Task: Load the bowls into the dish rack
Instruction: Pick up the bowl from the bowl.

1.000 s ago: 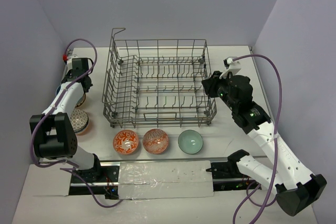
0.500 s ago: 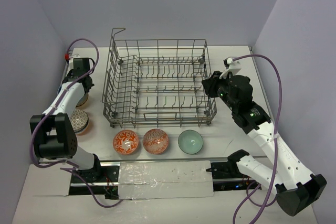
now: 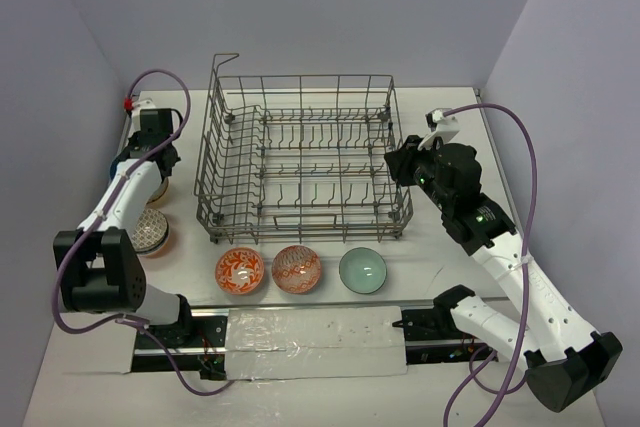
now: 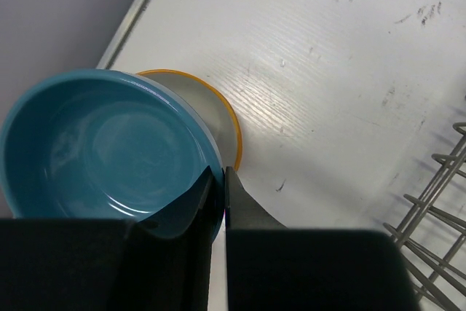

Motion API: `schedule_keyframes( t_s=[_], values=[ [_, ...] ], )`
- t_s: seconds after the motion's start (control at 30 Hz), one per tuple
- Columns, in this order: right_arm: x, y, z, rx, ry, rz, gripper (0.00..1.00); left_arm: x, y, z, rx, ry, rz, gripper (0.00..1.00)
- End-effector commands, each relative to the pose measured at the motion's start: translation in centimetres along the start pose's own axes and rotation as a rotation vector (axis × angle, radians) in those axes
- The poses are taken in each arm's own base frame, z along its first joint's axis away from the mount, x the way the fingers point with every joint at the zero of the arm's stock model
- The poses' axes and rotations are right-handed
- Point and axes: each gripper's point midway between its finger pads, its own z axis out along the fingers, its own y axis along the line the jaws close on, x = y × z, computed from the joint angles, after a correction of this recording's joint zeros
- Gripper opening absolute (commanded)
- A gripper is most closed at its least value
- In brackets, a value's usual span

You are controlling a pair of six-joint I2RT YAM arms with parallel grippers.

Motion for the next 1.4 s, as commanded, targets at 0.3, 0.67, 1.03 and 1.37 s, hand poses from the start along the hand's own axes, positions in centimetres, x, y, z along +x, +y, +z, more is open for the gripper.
schedule_keyframes(
  t_s=[0.3, 0.67, 1.03, 1.37],
  values=[
    [-1.1, 0.4, -0.6, -0.012, -0.033, -0.011, 0.26, -5.4, -0.2, -4.8, -0.026, -0.182, 0.004, 0.0],
    [-0.8, 0.3, -0.4, -0.011, -0.021, -0.012, 0.26, -9.1, -1.2, -9.7, 0.026, -0.281, -0.008, 0.0],
    [-1.0, 0.5, -0.6, -0.019, -0.029, -0.013, 0.24, -13.2, -2.1, -16.7, 0.103, -0.381, 0.005, 0.0],
    [-1.3, 0.0, -0.9, 0.007, -0.041, -0.02, 0.24, -15.6, -7.5, -22.7, 0.398, -0.424, 0.028, 0.0]
  ],
)
